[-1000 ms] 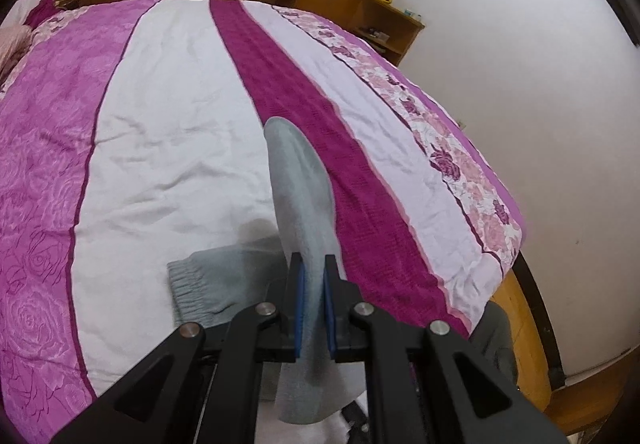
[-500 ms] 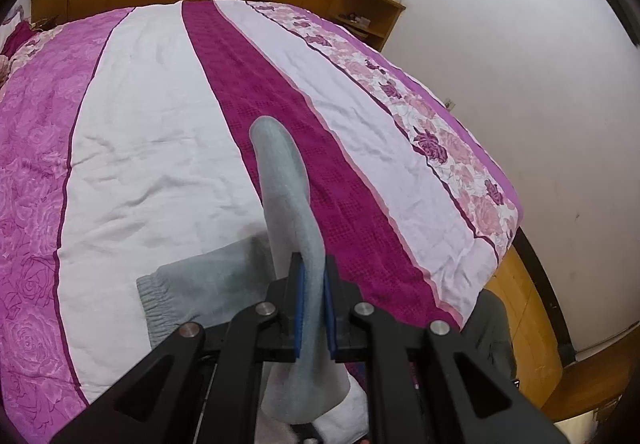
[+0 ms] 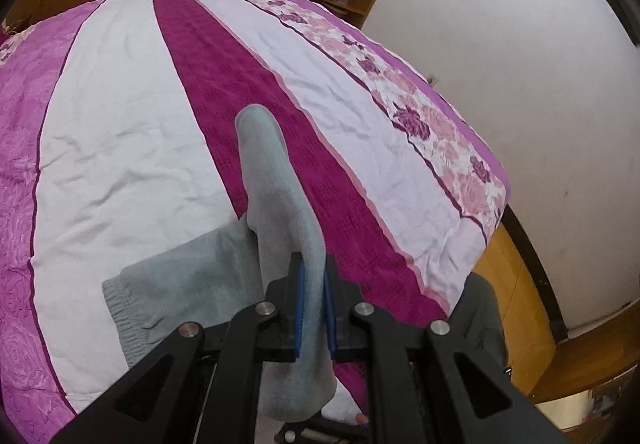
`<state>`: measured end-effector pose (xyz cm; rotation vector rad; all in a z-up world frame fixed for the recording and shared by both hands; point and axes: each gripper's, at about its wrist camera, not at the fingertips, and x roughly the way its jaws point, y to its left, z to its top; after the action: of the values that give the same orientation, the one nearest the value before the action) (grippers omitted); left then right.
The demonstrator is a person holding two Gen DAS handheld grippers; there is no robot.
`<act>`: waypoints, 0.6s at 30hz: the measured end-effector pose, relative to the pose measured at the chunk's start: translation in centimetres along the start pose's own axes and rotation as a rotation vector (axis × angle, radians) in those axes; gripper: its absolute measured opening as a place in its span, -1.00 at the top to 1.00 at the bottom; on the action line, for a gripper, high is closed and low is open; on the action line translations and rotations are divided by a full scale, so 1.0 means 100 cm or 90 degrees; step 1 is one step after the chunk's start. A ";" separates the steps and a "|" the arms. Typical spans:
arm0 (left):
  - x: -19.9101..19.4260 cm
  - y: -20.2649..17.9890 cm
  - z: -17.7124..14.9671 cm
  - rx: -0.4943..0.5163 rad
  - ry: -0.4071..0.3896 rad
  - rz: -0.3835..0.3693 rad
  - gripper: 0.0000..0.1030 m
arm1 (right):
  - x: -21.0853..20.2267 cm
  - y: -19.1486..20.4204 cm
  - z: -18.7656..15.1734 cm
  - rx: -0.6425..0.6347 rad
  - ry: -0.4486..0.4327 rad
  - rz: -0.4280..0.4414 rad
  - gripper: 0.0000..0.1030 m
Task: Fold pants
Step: 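Lift the pants edge with the left gripper and fold it over the stack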
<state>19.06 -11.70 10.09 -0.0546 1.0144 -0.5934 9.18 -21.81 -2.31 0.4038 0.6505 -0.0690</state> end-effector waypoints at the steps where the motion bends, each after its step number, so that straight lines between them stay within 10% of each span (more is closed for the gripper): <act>1: 0.002 0.000 -0.001 0.000 -0.001 0.002 0.83 | 0.002 -0.002 0.003 0.007 -0.002 -0.002 -0.62; 9: 0.027 -0.020 0.008 0.016 0.039 -0.062 0.76 | -0.014 -0.024 0.017 0.040 -0.021 -0.028 -0.62; 13: -0.008 -0.007 -0.007 0.032 -0.001 -0.116 -0.10 | -0.009 -0.053 0.018 0.113 0.006 -0.028 -0.62; 14: -0.021 0.003 -0.015 0.030 -0.020 -0.100 -0.44 | -0.009 -0.061 0.015 0.137 0.018 -0.034 -0.61; 18: -0.047 0.075 -0.073 -0.075 -0.055 0.032 -0.51 | -0.009 -0.073 0.015 0.160 0.019 -0.026 -0.62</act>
<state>14.64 -1.46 7.55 -0.1568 0.9633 -0.4808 7.97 -29.16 -3.19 0.6352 0.6811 -0.1847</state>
